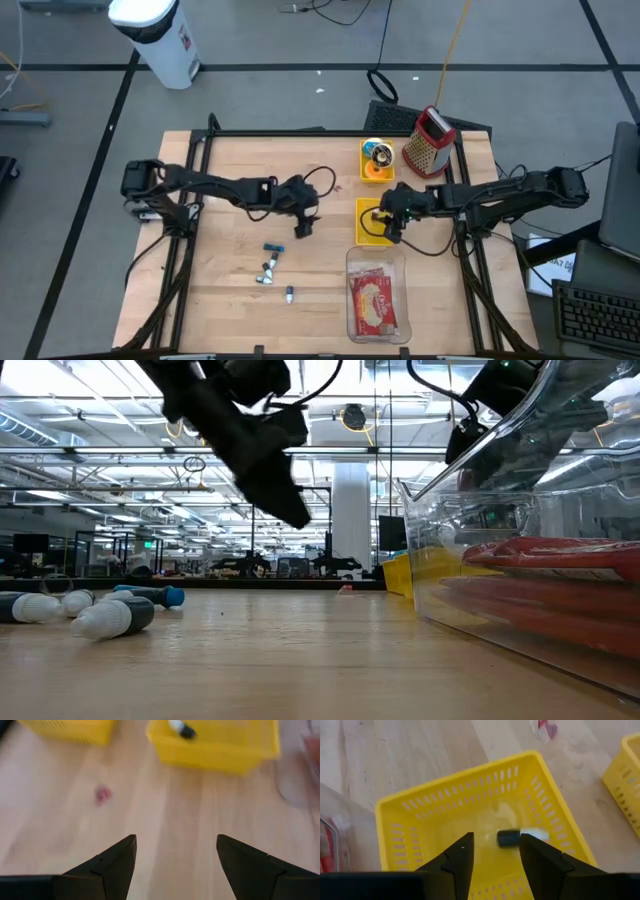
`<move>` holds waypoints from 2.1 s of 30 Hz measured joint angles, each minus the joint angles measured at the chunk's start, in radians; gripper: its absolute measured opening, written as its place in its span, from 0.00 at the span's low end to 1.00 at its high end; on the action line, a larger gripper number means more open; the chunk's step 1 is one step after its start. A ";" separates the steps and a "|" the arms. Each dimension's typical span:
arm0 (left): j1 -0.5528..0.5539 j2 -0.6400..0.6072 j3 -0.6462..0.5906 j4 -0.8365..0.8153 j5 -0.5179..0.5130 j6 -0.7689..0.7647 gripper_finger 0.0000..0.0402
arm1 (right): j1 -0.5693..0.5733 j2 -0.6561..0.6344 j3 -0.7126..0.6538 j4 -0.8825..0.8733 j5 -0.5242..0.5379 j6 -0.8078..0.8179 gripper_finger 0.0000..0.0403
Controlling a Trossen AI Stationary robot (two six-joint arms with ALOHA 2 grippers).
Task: Pick & Place Food Item
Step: Put the top blue food coloring bottle into the bottom yellow bin
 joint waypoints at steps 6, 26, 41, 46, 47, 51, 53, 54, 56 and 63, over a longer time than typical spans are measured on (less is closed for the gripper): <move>-0.044 -0.075 0.001 -0.278 0.010 -0.065 0.67 | -0.003 0.000 0.000 0.103 0.000 -0.058 0.36; -0.235 -0.076 -0.126 -0.522 0.089 -0.116 0.67 | 0.000 0.000 0.000 0.236 -0.003 -0.138 0.36; -0.254 -0.076 -0.260 -0.250 0.055 -0.102 0.67 | 0.000 0.000 0.000 0.236 -0.004 -0.154 0.36; -0.254 -0.080 -0.283 -0.234 0.057 -0.108 0.67 | 0.000 0.000 0.000 0.236 -0.004 -0.154 0.35; -0.254 -0.080 -0.284 -0.234 0.057 -0.113 0.67 | 0.000 0.000 0.000 0.236 -0.004 -0.154 0.35; -0.254 -0.080 -0.285 -0.231 0.057 -0.112 0.61 | 0.000 0.000 0.000 0.236 -0.004 -0.154 0.35; -0.254 -0.079 -0.285 -0.228 0.056 -0.112 0.56 | 0.000 0.000 0.000 0.236 -0.004 -0.154 0.35; -0.254 -0.079 -0.286 -0.227 0.054 -0.113 0.53 | 0.000 0.000 0.000 0.236 -0.004 -0.154 0.35; -0.254 -0.079 -0.286 -0.226 0.044 -0.115 0.47 | 0.000 0.000 0.000 0.236 -0.003 -0.154 0.35; -0.254 -0.078 -0.287 -0.224 0.014 -0.110 0.31 | 0.000 0.000 0.000 0.237 -0.003 -0.154 0.35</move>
